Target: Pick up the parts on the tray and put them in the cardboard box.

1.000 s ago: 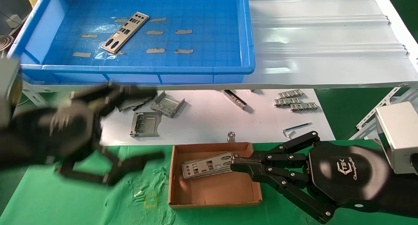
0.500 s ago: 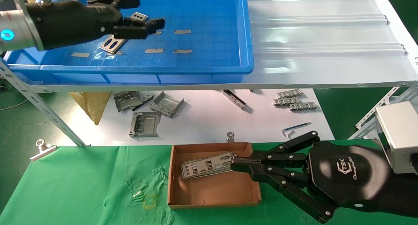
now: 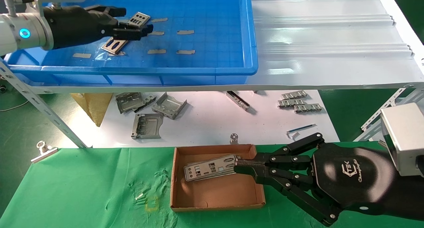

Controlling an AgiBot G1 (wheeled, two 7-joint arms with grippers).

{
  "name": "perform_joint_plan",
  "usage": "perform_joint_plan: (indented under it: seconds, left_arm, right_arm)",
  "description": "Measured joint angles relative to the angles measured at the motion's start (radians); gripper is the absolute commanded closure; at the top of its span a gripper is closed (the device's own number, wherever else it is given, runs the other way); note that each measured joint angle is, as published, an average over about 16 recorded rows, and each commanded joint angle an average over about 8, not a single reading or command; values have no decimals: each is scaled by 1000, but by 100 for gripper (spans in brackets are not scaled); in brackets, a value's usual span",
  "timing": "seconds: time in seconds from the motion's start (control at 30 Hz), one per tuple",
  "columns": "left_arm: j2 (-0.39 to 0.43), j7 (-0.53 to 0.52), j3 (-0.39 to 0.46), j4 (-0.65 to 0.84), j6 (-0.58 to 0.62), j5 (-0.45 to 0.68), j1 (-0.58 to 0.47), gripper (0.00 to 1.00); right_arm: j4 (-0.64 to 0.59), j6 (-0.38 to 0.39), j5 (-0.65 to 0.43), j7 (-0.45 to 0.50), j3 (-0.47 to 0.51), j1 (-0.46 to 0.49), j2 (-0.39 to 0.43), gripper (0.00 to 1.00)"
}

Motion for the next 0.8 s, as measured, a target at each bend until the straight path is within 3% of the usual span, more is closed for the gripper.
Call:
perform_joint_plan:
  seconds: [0.13,0.53,0.57,0.8]
  left_arm:
    - [6,25,-4,31,0,-6,0,0]
    - [22,109,-28,85,-67,-38,6,0]
    - [23,113,-29,89,-72,-39,5,3]
    - [31,120,-27,110,-83,-36,-2,88]
  right_arm:
    - [0,0,0,0,0,0,0,0]
    - [0,0,0,0,0,0,0,0]
    - [0,0,0,0,0,0,0,0]
    - [0,0,0,0,0,0,0,0]
